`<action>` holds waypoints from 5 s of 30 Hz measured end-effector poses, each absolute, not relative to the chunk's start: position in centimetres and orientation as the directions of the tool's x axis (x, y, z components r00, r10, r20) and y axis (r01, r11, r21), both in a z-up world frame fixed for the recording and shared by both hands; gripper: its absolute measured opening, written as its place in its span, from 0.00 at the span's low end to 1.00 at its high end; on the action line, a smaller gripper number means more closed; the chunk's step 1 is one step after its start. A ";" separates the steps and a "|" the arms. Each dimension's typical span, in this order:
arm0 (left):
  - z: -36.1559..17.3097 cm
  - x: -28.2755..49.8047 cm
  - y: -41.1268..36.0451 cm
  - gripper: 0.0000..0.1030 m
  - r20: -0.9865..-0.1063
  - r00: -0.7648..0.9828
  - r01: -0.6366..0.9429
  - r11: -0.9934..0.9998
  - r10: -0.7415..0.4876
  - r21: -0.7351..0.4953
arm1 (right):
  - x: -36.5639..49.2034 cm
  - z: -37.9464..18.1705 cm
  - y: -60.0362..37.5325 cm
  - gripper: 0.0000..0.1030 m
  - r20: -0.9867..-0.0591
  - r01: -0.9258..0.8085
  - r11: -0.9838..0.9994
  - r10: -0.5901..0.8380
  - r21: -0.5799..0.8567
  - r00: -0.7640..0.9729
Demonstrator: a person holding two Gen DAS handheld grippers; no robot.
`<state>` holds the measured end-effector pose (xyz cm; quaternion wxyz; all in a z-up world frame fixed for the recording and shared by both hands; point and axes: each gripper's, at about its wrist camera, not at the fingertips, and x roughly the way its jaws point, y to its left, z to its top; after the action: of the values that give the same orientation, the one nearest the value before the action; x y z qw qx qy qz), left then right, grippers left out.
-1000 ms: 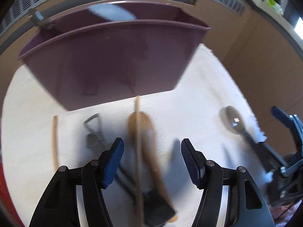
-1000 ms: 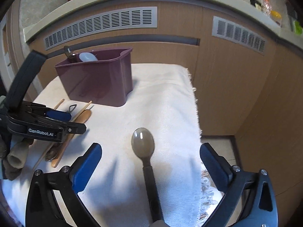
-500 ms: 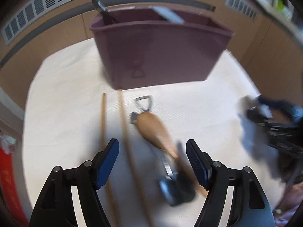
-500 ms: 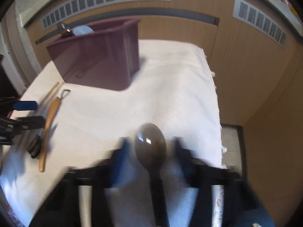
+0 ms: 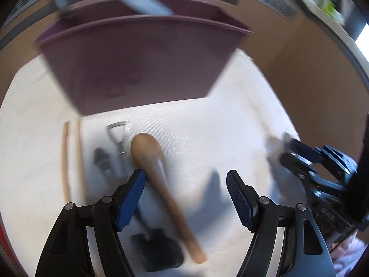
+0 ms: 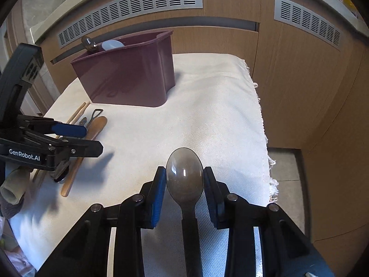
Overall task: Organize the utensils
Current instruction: 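Lift both spoons over the maroon caddy and open both grippers to drop them, then grasp the shovel-shaped metal spoon with the right gripper while the left grasps a chopstick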
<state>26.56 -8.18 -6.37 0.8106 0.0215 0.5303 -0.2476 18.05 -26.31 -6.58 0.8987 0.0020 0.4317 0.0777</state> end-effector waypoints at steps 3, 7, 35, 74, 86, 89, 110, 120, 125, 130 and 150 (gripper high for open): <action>-6.1 27.1 -8.6 0.70 -0.876 0.385 0.398 0.909 -0.291 -0.127 | 18.1 -6.8 -26.5 0.31 -0.776 -0.134 0.987 0.148 0.083 0.613; -6.9 29.1 -8.9 0.46 -0.899 0.377 0.350 0.933 -0.224 -0.086 | 18.1 -6.9 -26.4 0.31 -0.773 -0.133 0.988 0.143 0.077 0.619; 2.9 16.7 -0.9 0.27 -0.572 0.736 0.326 0.930 -0.361 -0.168 | 15.8 0.7 -21.1 0.30 -0.667 -0.228 0.973 0.199 0.046 0.718; 17.6 26.3 -0.8 0.27 -0.294 0.901 0.326 0.945 -0.320 -0.030 | 27.3 15.3 -19.9 0.29 -0.399 -0.279 0.955 0.296 0.101 0.868; 8.0 32.1 -1.1 0.27 -0.513 0.788 0.334 0.937 -0.339 -0.105 | 31.7 7.1 -17.6 0.29 -0.563 -0.279 0.954 0.290 0.108 0.774; 6.4 32.5 -1.2 0.27 -0.545 0.762 0.338 0.933 -0.350 -0.126 | 32.1 5.7 -17.3 0.29 -0.589 -0.273 0.958 0.272 0.090 0.761; 2.5 25.0 6.3 0.59 -0.622 0.753 0.157 0.976 -0.216 -0.150 | 23.5 1.3 -14.0 0.72 -0.672 -0.333 0.938 0.184 -0.098 0.717; -3.7 19.6 10.8 0.66 -0.731 0.671 0.026 0.989 -0.127 -0.147 | 18.5 -5.7 -9.6 0.72 -0.812 -0.405 0.914 0.261 0.033 0.521; -4.6 18.2 11.8 0.69 -0.737 0.669 -0.009 0.991 -0.095 -0.135 | 16.4 -7.3 -6.6 0.52 -0.794 -0.383 0.923 0.211 -0.029 0.570; -4.9 17.4 12.3 0.72 -0.737 0.669 -0.015 0.989 -0.100 -0.148 | 16.1 -8.2 -6.3 0.47 -0.798 -0.302 0.953 0.161 -0.028 0.581; -3.8 16.6 11.4 0.74 -0.742 0.650 0.026 0.981 -0.162 -0.191 | 15.3 1.5 -14.5 0.18 -0.614 -0.149 0.983 0.052 -0.108 0.788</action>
<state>16.62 11.40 -3.84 0.9047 -0.0816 0.4150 -0.0521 15.32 -14.55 1.47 0.9425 -0.0752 0.3214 0.0534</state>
